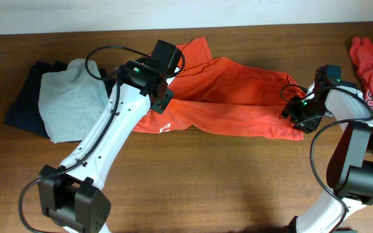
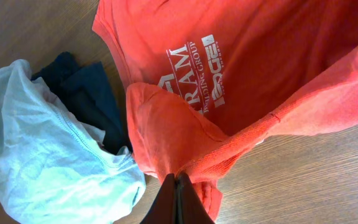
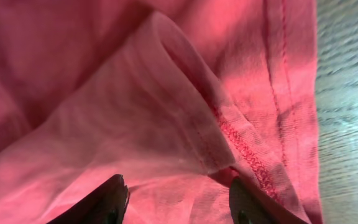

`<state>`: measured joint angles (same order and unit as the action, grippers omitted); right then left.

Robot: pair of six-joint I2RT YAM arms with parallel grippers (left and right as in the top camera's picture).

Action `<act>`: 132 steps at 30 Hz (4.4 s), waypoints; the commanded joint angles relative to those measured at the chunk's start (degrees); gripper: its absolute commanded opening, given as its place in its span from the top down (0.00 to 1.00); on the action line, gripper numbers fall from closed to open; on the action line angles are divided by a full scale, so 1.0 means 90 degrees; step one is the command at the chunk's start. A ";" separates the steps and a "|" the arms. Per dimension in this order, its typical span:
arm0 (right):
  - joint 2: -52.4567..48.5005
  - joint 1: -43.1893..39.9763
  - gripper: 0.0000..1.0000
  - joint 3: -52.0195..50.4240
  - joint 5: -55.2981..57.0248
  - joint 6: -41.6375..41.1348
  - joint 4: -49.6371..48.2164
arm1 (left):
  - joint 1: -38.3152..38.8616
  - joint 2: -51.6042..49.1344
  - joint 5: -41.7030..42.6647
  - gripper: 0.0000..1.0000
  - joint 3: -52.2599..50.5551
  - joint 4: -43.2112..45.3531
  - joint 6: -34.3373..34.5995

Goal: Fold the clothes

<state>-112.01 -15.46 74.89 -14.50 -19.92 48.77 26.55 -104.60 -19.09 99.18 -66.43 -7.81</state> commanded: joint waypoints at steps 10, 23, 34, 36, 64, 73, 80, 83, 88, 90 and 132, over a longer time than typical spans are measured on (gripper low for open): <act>-0.0199 0.0100 0.56 -0.0262 -0.0010 -0.0993 -0.0325 | -0.0049 0.0124 -0.0019 1.00 0.0095 -0.0002 0.0073; 0.0367 0.0051 0.96 0.0151 -0.0029 -0.0136 -0.0262 | -0.0051 0.0126 -0.0024 1.00 0.0097 -0.0010 0.0053; 0.2453 -0.0083 0.96 0.0214 0.0262 -0.0007 0.0204 | -0.0049 0.0563 -0.0017 1.00 0.0102 -0.0520 0.0058; 0.2807 -0.0083 0.96 0.0216 0.0556 -0.0049 0.0386 | -0.0049 0.0721 0.0019 1.00 0.0102 -0.0702 0.0085; 0.4427 -0.0075 0.96 0.0216 0.1977 -0.0192 0.1693 | -0.0051 0.2385 0.1673 0.84 0.0100 -0.2412 0.0163; 0.4452 -0.0075 0.96 0.0216 0.1972 -0.0192 0.1838 | -0.0051 0.2368 0.1751 0.64 -0.0476 -0.2261 0.1656; 0.4452 -0.0075 0.96 0.0216 0.1826 -0.0192 0.1829 | -0.0517 0.2368 0.1819 0.41 -0.3104 -0.0413 0.2924; 0.4452 -0.0075 0.96 0.0216 0.1824 -0.0192 0.1824 | -0.1003 0.2336 0.2144 0.37 -0.3905 0.0391 0.2960; 0.4452 -0.0075 0.96 0.0216 0.1804 -0.0194 0.1821 | -0.1836 0.2300 0.2645 0.35 -0.4731 0.1885 0.2866; 0.4452 -0.0075 0.96 0.0216 0.1807 -0.0192 0.1821 | -0.1967 0.2212 0.2696 0.35 -0.4789 0.2280 0.2654; 0.4452 -0.0075 0.96 0.0216 0.1955 -0.0146 0.2074 | -0.2198 0.3912 0.2980 0.99 -0.3305 0.0301 0.2412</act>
<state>-72.47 -15.99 76.03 1.56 -21.15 66.32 8.01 -78.28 7.18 68.31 -61.82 13.30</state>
